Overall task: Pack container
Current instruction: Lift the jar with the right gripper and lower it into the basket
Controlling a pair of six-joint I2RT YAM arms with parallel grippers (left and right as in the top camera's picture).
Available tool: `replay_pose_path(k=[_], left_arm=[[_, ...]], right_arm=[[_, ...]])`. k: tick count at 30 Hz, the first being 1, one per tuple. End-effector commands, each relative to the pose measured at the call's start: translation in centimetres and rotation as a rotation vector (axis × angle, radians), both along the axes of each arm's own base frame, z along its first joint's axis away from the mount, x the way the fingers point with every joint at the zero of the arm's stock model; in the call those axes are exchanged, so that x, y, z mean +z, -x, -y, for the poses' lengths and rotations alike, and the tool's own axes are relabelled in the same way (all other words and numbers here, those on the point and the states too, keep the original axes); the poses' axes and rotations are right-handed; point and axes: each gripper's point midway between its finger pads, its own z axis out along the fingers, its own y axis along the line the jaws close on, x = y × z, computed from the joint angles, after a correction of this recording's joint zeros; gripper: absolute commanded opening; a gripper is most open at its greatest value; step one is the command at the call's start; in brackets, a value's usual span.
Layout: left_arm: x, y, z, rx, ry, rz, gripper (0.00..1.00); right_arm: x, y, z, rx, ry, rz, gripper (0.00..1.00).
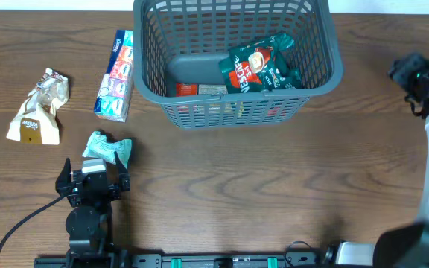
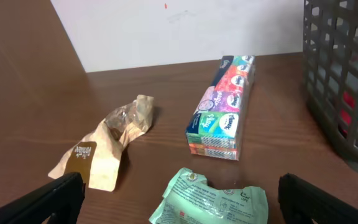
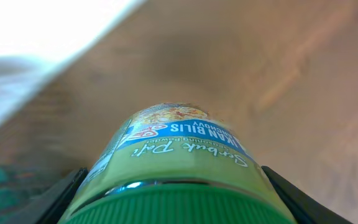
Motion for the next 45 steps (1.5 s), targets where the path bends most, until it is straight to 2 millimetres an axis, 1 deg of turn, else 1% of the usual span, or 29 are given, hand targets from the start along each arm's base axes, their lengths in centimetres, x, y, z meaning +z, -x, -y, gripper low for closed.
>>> replay_pose_path(k=[1, 3, 5, 7, 8, 10, 12, 14, 15, 16, 19, 21, 22, 23, 26, 30, 33, 37, 38, 40, 45], left_arm=[[-1.3, 0.0, 0.1, -0.004, -0.01, -0.032, 0.99], [-1.3, 0.0, 0.1, -0.004, -0.01, -0.033, 0.99], [-1.3, 0.0, 0.1, -0.004, -0.01, -0.033, 0.99], [-1.3, 0.0, 0.1, -0.004, -0.01, -0.033, 0.98], [-1.3, 0.0, 0.1, -0.004, -0.01, -0.033, 0.99], [-1.3, 0.0, 0.1, -0.004, -0.01, -0.033, 0.98], [-1.3, 0.0, 0.1, -0.004, -0.01, -0.033, 0.99], [-1.3, 0.0, 0.1, -0.004, -0.01, -0.033, 0.98], [-1.3, 0.0, 0.1, -0.004, -0.01, -0.033, 0.98], [-1.3, 0.0, 0.1, -0.004, -0.01, -0.033, 0.98], [-1.3, 0.0, 0.1, -0.004, -0.01, -0.033, 0.98], [-1.3, 0.0, 0.1, -0.004, -0.01, -0.033, 0.99], [-1.3, 0.0, 0.1, -0.004, -0.01, -0.033, 0.99], [-1.3, 0.0, 0.1, -0.004, -0.01, -0.033, 0.98], [-1.3, 0.0, 0.1, -0.004, -0.01, -0.033, 0.98], [-1.3, 0.0, 0.1, -0.004, -0.01, -0.033, 0.99], [-1.3, 0.0, 0.1, -0.004, -0.01, -0.033, 0.98], [-1.3, 0.0, 0.1, -0.004, -0.01, -0.033, 0.99], [-1.3, 0.0, 0.1, -0.004, -0.01, -0.033, 0.99], [-1.3, 0.0, 0.1, -0.004, -0.01, -0.033, 0.98], [-1.3, 0.0, 0.1, -0.004, -0.01, -0.033, 0.99]], right_arm=[[6.9, -0.2, -3.3, 0.131, 0.093, 0.143, 0.01], [9.4, -0.3, -5.2, 0.188, 0.124, 0.197, 0.01], [12.0, -0.5, -8.0, 0.267, 0.15, 0.248, 0.01], [13.7, -0.6, -10.6, 0.341, 0.168, 0.281, 0.01], [14.3, -0.7, -11.7, 0.37, 0.172, 0.294, 0.01], [15.8, -0.7, -14.8, 0.447, 0.179, 0.331, 0.01], [16.7, -0.6, -17.5, 0.51, 0.18, 0.362, 0.01], [17.2, -0.6, -20.3, 0.567, 0.188, 0.382, 0.01], [17.2, -0.6, -20.9, 0.58, 0.19, 0.383, 0.01], [17.0, -0.7, -22.1, 0.608, 0.196, 0.381, 0.01], [15.8, -1.3, -24.8, 0.669, 0.2, 0.355, 0.01], [14.5, -2.0, -26.2, 0.707, 0.206, 0.323, 0.01], [13.3, -2.6, -26.8, 0.719, 0.211, 0.295, 0.01], [12.6, -2.9, -27.0, 0.722, 0.212, 0.277, 0.01], [9.5, -4.4, -27.9, 0.749, 0.226, 0.2, 0.01], [5.9, -6.0, -28.4, 0.779, 0.246, 0.113, 0.01], [3.2, -7.0, -28.6, 0.788, 0.253, 0.048, 0.01], [-0.4, -8.0, -28.2, 0.776, 0.261, -0.048, 0.01], [-1.5, -8.1, -27.9, 0.77, 0.268, -0.08, 0.01], [-3.0, -8.3, -27.4, 0.755, 0.281, -0.127, 0.01], [-6.1, -8.9, -25.3, 0.695, 0.279, -0.216, 0.01]])
